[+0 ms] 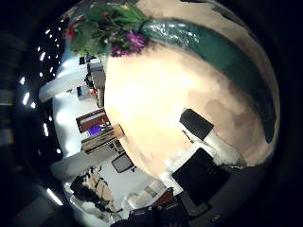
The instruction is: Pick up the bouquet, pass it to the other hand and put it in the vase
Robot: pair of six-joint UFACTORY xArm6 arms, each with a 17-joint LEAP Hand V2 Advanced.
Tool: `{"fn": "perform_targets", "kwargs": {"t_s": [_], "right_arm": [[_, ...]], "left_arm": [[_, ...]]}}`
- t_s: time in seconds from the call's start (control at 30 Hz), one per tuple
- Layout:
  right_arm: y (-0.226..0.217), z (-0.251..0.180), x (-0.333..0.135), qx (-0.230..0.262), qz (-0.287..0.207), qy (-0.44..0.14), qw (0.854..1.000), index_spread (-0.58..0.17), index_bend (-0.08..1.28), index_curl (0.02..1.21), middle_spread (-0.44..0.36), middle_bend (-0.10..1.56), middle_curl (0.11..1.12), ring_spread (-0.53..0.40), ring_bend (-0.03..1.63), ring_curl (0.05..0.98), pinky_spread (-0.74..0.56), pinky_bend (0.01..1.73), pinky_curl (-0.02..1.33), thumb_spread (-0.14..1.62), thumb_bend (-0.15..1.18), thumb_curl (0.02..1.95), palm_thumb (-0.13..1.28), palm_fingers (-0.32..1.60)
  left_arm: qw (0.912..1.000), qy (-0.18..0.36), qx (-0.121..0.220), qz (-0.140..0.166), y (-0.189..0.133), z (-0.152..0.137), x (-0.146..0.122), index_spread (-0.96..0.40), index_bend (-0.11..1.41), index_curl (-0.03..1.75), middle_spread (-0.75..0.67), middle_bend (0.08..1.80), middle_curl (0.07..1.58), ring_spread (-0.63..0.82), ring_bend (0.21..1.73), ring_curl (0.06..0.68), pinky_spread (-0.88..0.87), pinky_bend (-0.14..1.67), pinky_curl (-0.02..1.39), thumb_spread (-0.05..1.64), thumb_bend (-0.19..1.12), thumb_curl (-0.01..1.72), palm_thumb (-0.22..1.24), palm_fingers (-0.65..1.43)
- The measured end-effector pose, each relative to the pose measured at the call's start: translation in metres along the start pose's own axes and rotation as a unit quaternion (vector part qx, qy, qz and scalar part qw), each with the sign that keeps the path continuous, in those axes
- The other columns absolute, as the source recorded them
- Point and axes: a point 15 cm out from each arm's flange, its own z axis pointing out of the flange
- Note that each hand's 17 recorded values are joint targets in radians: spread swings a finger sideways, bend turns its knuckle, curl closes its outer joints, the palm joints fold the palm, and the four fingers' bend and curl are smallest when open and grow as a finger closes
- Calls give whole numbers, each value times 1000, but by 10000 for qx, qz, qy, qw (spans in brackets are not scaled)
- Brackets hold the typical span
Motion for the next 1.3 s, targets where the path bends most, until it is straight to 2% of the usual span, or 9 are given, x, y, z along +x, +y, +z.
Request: {"fn": "perform_targets", "kwargs": {"t_s": [0.57,0.9,1.07,1.17,1.3], "right_arm": [[-8,26,22,-263,275,20,9993,-60,151,260,156,451,378,59,794,245,214,485,260,1028,-20,436,763,257],[-10,23,24,-234,286,20,9993,-61,170,270,95,535,403,-29,884,260,145,475,241,1010,-20,450,803,356],[-10,19,22,-241,260,25,9994,-88,174,284,16,604,434,-120,941,276,22,517,232,988,-19,465,839,475],[-12,15,22,-221,223,108,9994,-146,181,294,-67,668,473,-213,1023,305,-212,678,242,964,-19,479,874,717],[-11,13,31,-274,235,358,9987,-195,205,335,-123,679,505,-261,1050,339,-369,778,267,938,-20,494,898,785]], "left_arm": [[10000,-9,-35,-11,-2,2,0,279,169,305,550,188,283,647,478,216,610,273,319,837,-34,316,289,-4],[10000,-20,-60,10,-3,4,3,279,168,304,550,189,282,647,478,216,609,277,316,837,-34,316,289,-4],[10000,-21,-58,2,-4,3,3,279,169,304,550,189,282,647,477,216,609,277,315,837,-34,316,289,-4],[10000,-24,-51,15,-4,3,4,279,169,304,550,189,282,647,477,216,609,278,315,837,-34,316,289,-4],[10000,-23,-50,8,-4,3,3,279,168,304,550,190,282,647,479,217,609,276,315,837,-34,316,289,-5]]}}
